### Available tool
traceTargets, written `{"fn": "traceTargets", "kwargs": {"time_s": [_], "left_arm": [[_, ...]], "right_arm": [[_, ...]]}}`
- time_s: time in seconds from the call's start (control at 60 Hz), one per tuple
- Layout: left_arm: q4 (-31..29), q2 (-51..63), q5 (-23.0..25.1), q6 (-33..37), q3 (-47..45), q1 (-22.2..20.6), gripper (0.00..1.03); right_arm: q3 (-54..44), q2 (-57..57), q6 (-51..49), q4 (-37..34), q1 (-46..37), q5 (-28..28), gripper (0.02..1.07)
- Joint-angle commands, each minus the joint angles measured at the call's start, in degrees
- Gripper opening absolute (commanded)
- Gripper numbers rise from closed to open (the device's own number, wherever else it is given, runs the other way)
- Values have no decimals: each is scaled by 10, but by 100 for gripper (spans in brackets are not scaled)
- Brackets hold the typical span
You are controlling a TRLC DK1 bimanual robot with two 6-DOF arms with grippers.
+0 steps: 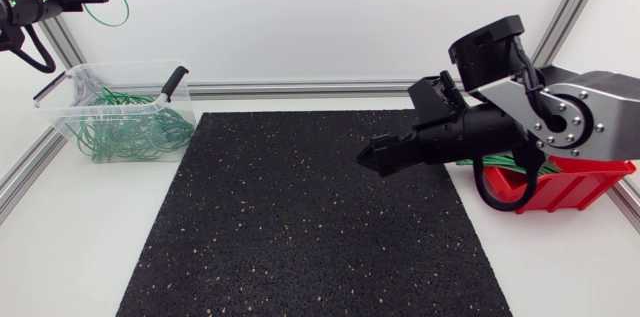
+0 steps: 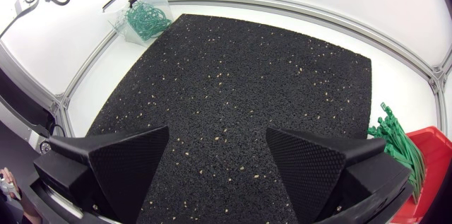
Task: Take a green cable tie from the red box, thread the tail through the head to close it, then place it in the transparent bin on the left.
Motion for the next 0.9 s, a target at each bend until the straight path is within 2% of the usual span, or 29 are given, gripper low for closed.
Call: {"fn": "traceTargets", "kwargs": {"time_s": [0.0, 0.067, 0.133, 0.183, 0.217, 0.233, 0.267, 0.3, 0.35, 0.55, 0.733, 0.883], "left_arm": [[-49, 72, -25, 0, 59, 13, 4], [-103, 113, -34, 1, 100, 19, 4], [-184, 162, -43, 3, 145, 23, 4], [-198, 179, -61, 3, 155, 22, 5], [-203, 190, -68, 6, 155, 21, 9], [-208, 193, -70, 8, 155, 21, 14], [-227, 201, -83, 15, 157, 19, 40], [-236, 201, -94, 15, 154, 16, 79], [-236, 192, -96, 14, 141, 14, 100], [-223, 101, -96, 7, 53, 7, 100], [-152, -19, -96, 12, -100, -13, 100], [-130, -117, -96, 14, -196, -28, 100]], "right_arm": [[-20, -13, -16, 5, -3, 7, 103], [-25, -19, -22, 5, -3, 9, 103], [-31, -25, -33, 5, 1, 26, 103], [-37, -34, -41, 5, 4, 33, 103], [-41, -39, -44, 5, 5, 37, 103], [-42, -41, -46, 5, 5, 39, 103], [-45, -48, -47, 5, 5, 41, 103], [-48, -55, -52, 5, 5, 48, 103], [-51, -64, -54, 4, 5, 55, 103], [-75, -113, -83, 13, -8, 113, 103], [-108, -179, -104, 19, -72, 121, 103], [-133, -231, -120, 22, -134, 115, 103]]}}
